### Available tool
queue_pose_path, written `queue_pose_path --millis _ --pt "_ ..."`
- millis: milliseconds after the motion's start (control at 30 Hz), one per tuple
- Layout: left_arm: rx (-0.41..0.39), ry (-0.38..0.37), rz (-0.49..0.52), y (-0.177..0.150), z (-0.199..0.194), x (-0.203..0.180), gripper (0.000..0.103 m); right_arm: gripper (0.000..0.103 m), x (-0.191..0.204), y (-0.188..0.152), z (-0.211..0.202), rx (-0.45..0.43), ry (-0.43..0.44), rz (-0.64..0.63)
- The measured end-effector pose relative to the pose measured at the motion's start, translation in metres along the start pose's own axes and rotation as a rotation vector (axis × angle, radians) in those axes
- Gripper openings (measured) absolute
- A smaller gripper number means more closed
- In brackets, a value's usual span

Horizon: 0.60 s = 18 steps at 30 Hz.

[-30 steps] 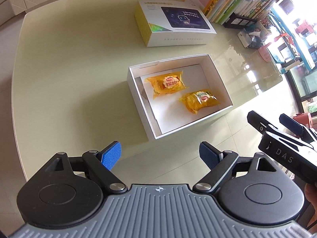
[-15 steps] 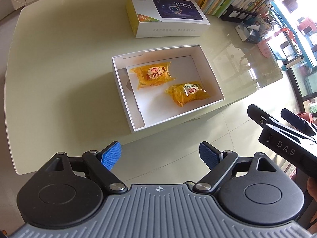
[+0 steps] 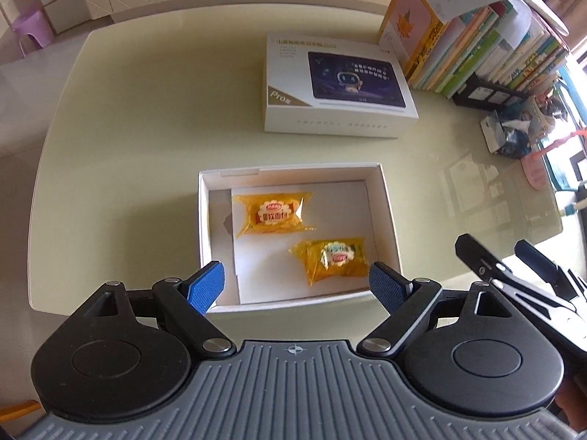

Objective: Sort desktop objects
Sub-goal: 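Raise the open right gripper up and away from the white box, then move both grippers toward the white tablet box with the robot picture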

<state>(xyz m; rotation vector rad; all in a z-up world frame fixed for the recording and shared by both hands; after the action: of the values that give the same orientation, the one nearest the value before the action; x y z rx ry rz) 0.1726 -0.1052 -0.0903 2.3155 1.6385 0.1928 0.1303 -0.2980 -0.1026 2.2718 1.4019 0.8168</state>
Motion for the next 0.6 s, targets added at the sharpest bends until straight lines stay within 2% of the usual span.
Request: queue_pose_path --millis 267,433,600 --pt "-0.044 0.075 -0.052 0.035 -0.007 -0.023 0.103 0.092 -0.004 0.035 0.018 0.027 0.077 0.004" --pt "-0.031 0.085 -0.065 0.047 0.000 -0.019 0.103 0.094 -0.005 0.055 0.029 0.044 0.120 0.008" --pt "-0.026 0.090 -0.060 0.064 0.014 -0.009 0.103 0.095 -0.001 0.067 0.050 0.062 0.123 0.017"
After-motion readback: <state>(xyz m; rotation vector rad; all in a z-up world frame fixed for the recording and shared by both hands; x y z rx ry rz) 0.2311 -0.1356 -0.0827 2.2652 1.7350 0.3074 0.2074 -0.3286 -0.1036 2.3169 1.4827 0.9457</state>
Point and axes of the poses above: each gripper's, at about its wrist camera, not at the fingertips, and z roughly the way its jaws point, x to its left, y to its top, the point moved 7 cm from there along z, roughly the way its jaws point, and after that the axes turned 13 degrees about z, right-handed, at the moved point
